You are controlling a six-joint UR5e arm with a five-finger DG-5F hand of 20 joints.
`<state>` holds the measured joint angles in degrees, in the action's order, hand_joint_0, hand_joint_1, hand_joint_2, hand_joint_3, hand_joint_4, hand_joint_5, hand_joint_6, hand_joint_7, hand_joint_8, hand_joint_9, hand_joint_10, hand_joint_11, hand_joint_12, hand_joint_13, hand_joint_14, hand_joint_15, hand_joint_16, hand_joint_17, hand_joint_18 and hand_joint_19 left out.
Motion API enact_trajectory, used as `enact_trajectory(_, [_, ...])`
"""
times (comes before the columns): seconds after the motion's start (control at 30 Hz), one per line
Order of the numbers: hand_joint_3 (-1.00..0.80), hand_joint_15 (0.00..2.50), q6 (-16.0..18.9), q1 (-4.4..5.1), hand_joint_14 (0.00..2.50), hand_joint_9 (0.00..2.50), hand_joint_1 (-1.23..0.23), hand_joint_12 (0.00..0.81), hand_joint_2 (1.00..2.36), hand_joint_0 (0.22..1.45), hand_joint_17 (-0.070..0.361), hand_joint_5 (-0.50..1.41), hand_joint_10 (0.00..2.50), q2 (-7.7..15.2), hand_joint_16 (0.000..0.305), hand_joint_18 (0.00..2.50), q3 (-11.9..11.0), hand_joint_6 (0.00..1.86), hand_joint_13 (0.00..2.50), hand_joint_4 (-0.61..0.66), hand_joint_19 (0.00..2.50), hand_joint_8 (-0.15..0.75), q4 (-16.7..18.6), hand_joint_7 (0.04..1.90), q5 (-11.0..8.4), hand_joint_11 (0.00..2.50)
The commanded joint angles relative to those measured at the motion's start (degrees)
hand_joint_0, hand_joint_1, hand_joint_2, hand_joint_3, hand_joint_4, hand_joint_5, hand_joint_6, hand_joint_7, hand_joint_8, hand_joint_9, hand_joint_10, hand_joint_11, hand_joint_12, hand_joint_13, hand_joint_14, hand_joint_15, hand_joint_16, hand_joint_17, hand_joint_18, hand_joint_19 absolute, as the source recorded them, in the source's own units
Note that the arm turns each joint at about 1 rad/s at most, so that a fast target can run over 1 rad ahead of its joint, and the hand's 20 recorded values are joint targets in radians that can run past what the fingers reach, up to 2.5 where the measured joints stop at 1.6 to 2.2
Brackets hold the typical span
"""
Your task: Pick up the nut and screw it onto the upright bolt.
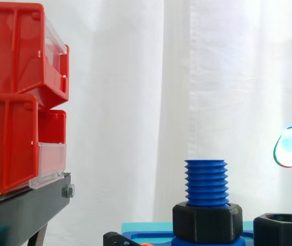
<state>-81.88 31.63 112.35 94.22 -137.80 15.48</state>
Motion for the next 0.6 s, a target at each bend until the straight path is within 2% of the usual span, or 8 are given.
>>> enact_trajectory(0.0, [-0.5,0.0,-1.9,0.28,0.0,0.26,-0.75,0.383,1.0,0.38,0.107,-0.26,0.0,0.0,0.048,0.08,0.0,0.5,0.26,0.24,0.0,0.319,1.3,0.79,-0.8,0.0])
enact_trajectory(0.43, [-0.5,0.0,-2.0,0.45,0.0,0.26,-0.73,0.382,1.0,0.38,0.107,-0.26,0.0,0.1,0.048,0.09,0.0,0.5,0.26,0.24,0.0,0.317,1.3,0.78,-2.56,0.0])
enact_trajectory(0.47, [-0.5,0.0,-2.0,0.37,0.0,0.26,-0.73,0.382,1.0,0.38,0.107,-0.26,0.0,1.7,0.047,0.08,0.0,0.5,0.26,0.23,0.0,0.317,1.4,0.79,-2.47,0.0])
enact_trajectory(0.5, [-0.5,0.0,-2.0,0.37,0.0,0.26,-0.73,0.382,1.0,0.38,0.107,-0.26,0.0,1.7,0.047,0.08,0.0,0.5,0.26,0.24,0.0,0.317,1.4,0.79,-2.47,0.0])
enact_trajectory(0.57, [-0.5,0.0,-1.4,0.45,0.0,0.26,-0.73,0.382,1.0,0.38,0.107,-0.26,0.0,3.1,0.048,0.09,0.0,0.5,0.26,0.23,0.0,0.317,1.7,0.79,-2.47,0.0])
